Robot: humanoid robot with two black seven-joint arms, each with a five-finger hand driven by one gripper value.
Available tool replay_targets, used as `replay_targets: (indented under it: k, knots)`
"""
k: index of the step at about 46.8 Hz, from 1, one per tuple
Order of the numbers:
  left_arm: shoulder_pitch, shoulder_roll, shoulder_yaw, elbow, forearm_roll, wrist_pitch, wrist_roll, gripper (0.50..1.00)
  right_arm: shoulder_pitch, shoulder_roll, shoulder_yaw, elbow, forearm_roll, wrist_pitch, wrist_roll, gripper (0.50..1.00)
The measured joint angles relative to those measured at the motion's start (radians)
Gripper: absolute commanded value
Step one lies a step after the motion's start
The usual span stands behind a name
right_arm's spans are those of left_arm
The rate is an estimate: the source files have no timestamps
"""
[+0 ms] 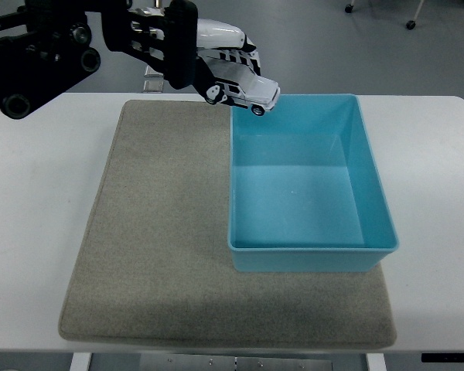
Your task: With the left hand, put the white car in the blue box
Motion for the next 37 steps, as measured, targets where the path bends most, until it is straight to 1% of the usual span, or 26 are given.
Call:
replay_targets:
  k: [5, 13, 25, 29, 37]
  knots:
    - [0.0, -0.094, 0.027, 0.018, 0.005, 0.009, 0.015, 0.5, 0.0, 0.0, 0.0, 0.0, 0.0, 0.0, 0.0, 0.936]
    - [0.015, -0.207, 0.046, 0.081, 0.016, 0.012, 0.038, 0.5, 0.0, 0.0, 0.0, 0.0, 0.0, 0.0, 0.0, 0.936]
    - [0.049, -0.261, 0.05, 0.124, 0.022, 0.019, 0.042, 0.5, 0.0, 0.0, 0.0, 0.0, 0.0, 0.0, 0.0, 0.936]
    - [0.065, -0.279, 0.059, 0.138, 0.023, 0.039, 0.042, 0.5, 0.0, 0.0, 0.0, 0.0, 0.0, 0.0, 0.0, 0.936]
    - [0.104, -0.292, 0.08, 0.148, 0.023, 0.093, 0.042, 0.5, 0.0, 0.0, 0.0, 0.0, 0.0, 0.0, 0.0, 0.936]
